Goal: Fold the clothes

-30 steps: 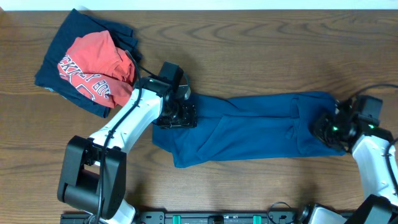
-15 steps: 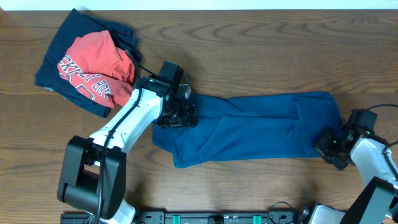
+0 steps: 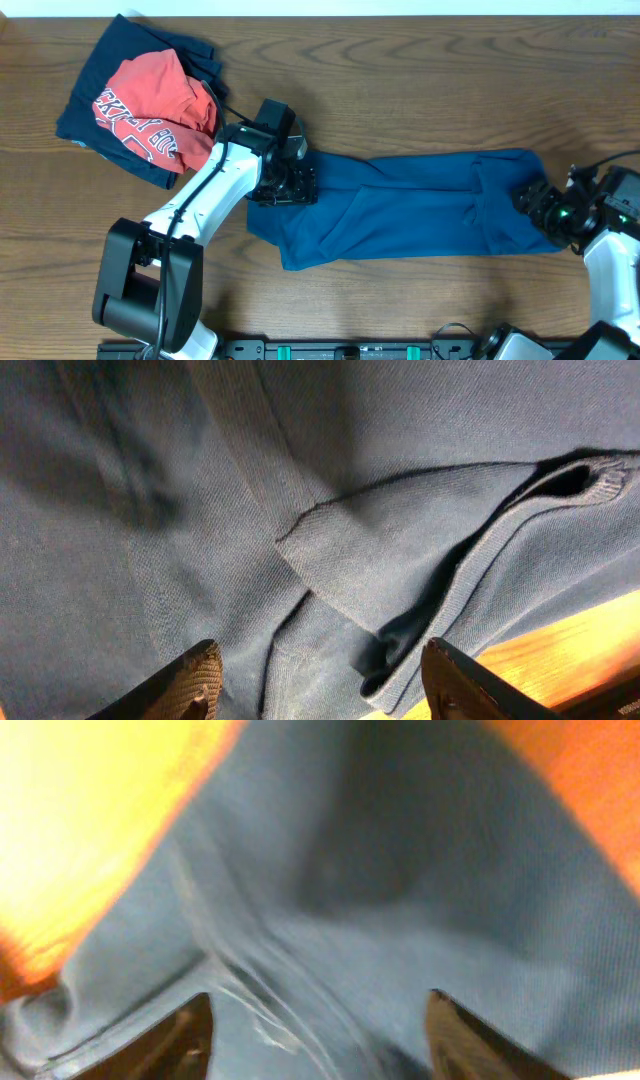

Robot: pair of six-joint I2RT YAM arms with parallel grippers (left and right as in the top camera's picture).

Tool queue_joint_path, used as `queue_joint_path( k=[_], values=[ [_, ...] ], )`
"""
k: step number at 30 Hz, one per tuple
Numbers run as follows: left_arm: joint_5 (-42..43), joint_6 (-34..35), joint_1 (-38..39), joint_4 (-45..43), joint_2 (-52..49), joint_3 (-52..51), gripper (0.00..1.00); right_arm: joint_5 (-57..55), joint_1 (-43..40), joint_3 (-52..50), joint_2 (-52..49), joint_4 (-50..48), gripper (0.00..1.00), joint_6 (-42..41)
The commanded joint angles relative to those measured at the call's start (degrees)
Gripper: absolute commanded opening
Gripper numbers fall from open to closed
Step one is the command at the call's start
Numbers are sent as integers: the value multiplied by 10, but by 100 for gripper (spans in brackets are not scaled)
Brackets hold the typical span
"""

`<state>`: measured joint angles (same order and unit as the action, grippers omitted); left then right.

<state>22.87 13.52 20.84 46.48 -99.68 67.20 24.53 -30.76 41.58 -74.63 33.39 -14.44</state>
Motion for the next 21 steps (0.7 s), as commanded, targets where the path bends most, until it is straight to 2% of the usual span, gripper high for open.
queue_joint_path(
  k=[1, 4, 12, 21],
  values=[
    [7, -6, -2, 16, 20, 12, 70, 16, -18, 9, 9, -21, 74, 12],
    [7, -17, -10, 41, 41, 34, 71, -3, -42, 9, -1, -71, 82, 14],
    [7, -32, -35, 51, 141, 46, 77, 30, -108, 10, -66, -165, 75, 39],
    [5, -36, -50, 70, 220, 46, 78, 27, -144, 11, -161, -130, 79, 125]
  ],
)
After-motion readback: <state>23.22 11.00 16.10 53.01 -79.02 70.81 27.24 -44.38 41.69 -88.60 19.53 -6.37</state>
